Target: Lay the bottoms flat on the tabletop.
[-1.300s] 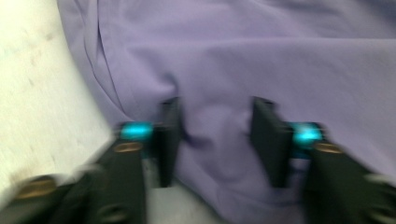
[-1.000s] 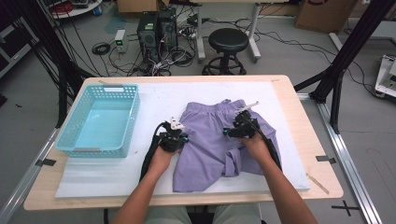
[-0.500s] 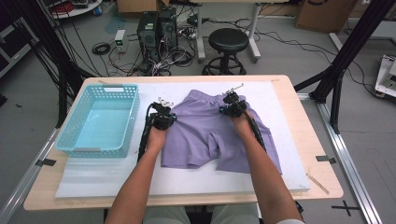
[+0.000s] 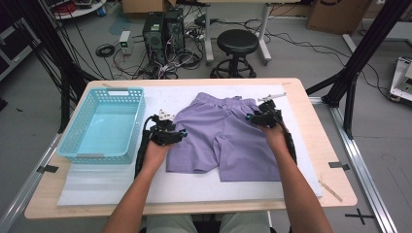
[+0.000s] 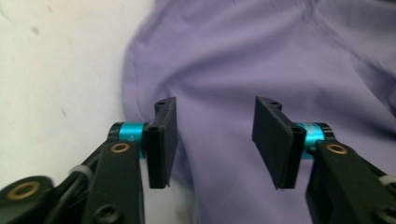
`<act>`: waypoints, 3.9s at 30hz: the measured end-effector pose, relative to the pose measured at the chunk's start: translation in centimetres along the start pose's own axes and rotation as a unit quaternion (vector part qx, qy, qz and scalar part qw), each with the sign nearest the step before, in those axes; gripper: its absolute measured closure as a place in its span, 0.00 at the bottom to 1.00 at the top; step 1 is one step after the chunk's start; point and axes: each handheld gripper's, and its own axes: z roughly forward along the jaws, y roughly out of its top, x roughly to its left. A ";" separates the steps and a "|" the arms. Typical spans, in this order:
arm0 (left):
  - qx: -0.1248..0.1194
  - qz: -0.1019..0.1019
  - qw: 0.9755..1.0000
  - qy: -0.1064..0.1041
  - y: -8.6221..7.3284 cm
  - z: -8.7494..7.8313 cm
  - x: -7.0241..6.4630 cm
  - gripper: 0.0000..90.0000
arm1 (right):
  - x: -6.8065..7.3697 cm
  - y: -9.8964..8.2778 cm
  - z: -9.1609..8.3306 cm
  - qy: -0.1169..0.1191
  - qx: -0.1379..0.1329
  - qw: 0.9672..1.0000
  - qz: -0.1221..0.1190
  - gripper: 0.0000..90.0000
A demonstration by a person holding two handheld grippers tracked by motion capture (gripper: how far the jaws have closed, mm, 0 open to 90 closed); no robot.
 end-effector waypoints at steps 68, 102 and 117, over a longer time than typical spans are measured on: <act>-0.001 0.080 0.971 -0.225 -4.0 -1.8 -11.2 0.97 | 4.4 -11.9 -10.5 0.053 -0.066 0.994 -0.070 0.62; -0.050 -0.019 0.995 -0.088 -7.3 -6.2 -3.0 0.58 | 15.1 -10.1 -6.9 0.208 -0.048 0.963 -0.162 0.76; -0.046 -0.020 0.995 -0.091 -7.8 -6.6 -2.7 0.58 | 14.9 -11.2 -5.9 0.192 0.032 0.960 -0.203 1.00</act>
